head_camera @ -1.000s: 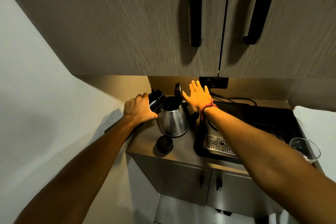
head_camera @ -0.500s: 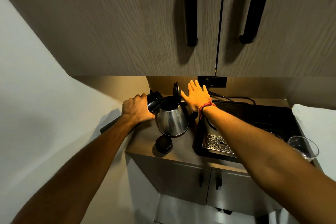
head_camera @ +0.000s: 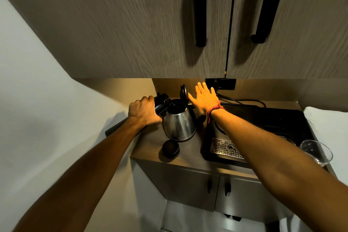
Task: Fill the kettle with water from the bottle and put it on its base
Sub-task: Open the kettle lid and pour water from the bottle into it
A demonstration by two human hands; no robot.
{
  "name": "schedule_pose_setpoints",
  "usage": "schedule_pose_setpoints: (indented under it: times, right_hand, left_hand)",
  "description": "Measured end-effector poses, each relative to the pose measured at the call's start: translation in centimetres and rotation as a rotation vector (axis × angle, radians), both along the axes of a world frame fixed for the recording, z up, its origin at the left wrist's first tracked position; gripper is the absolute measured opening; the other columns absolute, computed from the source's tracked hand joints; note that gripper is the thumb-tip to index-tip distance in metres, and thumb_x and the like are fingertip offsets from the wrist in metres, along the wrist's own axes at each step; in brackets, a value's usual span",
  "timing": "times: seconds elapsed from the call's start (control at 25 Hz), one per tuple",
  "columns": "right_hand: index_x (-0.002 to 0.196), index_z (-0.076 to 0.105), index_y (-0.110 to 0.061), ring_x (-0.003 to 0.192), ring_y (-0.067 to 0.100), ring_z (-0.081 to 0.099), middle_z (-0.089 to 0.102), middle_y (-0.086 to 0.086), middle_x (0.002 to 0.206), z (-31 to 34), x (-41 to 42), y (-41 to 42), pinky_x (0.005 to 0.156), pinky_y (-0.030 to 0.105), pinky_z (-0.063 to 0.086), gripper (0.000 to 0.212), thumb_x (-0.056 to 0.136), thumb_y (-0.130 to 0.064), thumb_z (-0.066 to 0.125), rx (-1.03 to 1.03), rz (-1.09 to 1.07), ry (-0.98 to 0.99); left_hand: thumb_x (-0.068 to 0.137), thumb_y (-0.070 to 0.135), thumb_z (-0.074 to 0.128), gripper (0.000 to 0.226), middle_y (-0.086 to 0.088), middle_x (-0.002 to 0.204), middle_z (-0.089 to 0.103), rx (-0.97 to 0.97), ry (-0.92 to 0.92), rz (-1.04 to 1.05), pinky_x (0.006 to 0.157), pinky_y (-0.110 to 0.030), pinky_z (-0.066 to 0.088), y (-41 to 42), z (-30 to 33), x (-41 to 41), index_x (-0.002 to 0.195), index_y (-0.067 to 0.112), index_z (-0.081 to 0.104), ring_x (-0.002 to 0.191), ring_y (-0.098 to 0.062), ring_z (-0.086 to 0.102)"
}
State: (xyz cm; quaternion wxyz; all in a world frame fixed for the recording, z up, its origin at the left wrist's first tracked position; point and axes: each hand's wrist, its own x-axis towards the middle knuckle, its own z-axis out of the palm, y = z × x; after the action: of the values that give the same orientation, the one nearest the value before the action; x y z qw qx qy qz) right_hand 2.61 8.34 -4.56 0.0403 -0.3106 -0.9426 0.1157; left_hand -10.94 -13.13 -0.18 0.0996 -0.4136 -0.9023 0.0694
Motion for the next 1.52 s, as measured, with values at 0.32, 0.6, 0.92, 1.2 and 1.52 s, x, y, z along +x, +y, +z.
schedule_pose_setpoints:
  times: [0.32, 0.6, 0.92, 1.2, 1.52]
  right_hand:
    - [0.155, 0.014, -0.02, 0.151, 0.037, 0.0, 0.007, 0.021, 0.162, 0.3, 0.5, 0.0, 0.121, 0.056, 0.013, 0.063, 0.098, -0.039, 0.034, 0.092, 0.153, -0.152]
    - [0.153, 0.02, -0.009, 0.152, 0.033, 0.0, 0.006, 0.017, 0.164, 1.3, 0.7, -0.8, 0.123, 0.053, 0.012, 0.062, 0.101, -0.042, 0.021, 0.062, 0.106, -0.136]
    - [0.153, 0.022, -0.007, 0.153, 0.031, -0.001, 0.007, 0.013, 0.164, 2.0, 0.6, -1.6, 0.123, 0.053, 0.009, 0.056, 0.103, -0.033, 0.018, 0.04, 0.118, -0.128]
    - [0.146, 0.036, -0.011, 0.152, 0.031, 0.009, 0.02, 0.011, 0.162, 0.8, -1.5, -1.8, 0.12, 0.055, 0.015, 0.057, 0.101, -0.044, 0.021, 0.021, 0.18, -0.056]
    - [0.154, 0.018, -0.01, 0.153, 0.025, 0.005, 0.008, 0.007, 0.165, -0.9, -3.2, -3.9, 0.124, 0.049, 0.01, 0.074, 0.097, -0.058, 0.017, 0.037, 0.2, -0.054]
  left_hand:
    - [0.059, 0.063, 0.071, 0.076, -0.008, 0.104, 0.063, 0.077, -0.065, -0.003, 0.07, -0.037, 0.05, 0.2, -1.3, 0.1, 0.115, 0.017, 0.05, 0.089, -0.03, 0.066]
    - [0.056, 0.056, 0.081, 0.074, -0.001, 0.099, 0.065, 0.525, -0.492, 0.125, 0.075, -0.036, 0.057, -0.4, -3.2, 0.8, 0.114, 0.019, 0.055, 0.086, -0.022, 0.064]
    - [0.057, 0.022, 0.095, 0.08, -0.006, 0.119, 0.071, 1.129, -0.726, 0.333, 0.093, -0.035, 0.054, -3.8, -8.2, 1.2, 0.129, 0.017, 0.061, 0.11, -0.025, 0.066]
    - [0.061, 0.047, 0.091, 0.094, -0.007, 0.135, 0.058, 1.124, -0.689, 0.242, 0.103, -0.045, 0.05, -4.8, -6.3, 0.9, 0.138, 0.018, 0.045, 0.125, -0.026, 0.055]
    - [0.091, 0.019, 0.056, 0.073, -0.015, 0.16, 0.029, 0.49, -0.14, -0.33, 0.119, -0.044, 0.031, 0.5, -3.4, 4.6, 0.154, 0.006, 0.023, 0.149, -0.028, 0.023]
